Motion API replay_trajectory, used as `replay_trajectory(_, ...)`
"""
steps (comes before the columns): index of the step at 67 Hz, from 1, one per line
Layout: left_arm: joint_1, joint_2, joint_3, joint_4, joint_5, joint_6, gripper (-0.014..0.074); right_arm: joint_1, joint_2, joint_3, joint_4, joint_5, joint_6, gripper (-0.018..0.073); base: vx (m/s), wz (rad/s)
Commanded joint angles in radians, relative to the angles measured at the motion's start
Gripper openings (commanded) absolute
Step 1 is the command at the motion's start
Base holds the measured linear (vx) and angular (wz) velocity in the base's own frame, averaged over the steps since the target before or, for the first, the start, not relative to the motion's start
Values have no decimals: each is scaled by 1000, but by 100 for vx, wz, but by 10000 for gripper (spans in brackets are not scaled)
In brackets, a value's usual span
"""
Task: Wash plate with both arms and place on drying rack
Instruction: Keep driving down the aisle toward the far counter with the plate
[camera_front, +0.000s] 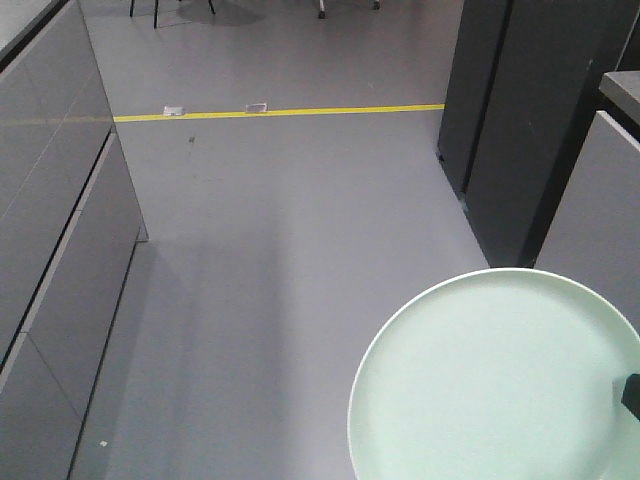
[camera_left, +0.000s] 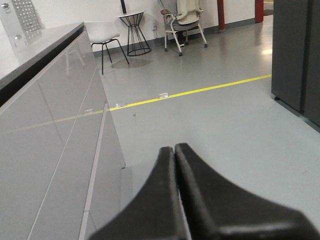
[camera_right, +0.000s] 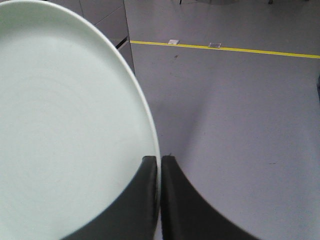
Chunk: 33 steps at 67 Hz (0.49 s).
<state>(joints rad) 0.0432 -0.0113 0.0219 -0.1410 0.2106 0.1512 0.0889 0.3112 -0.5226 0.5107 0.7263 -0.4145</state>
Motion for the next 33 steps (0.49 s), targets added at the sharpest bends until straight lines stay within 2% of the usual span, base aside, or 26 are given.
replay_trajectory(1, 1, -15, -22, -5, -69, -12, -6, -4, 11, -26, 24, -74, -7, -4, 10, -13)
replay_trajectory(33, 1, -15, -22, -5, -69, -12, -6, -4, 11, -26, 24, -74, -7, -4, 10, -17)
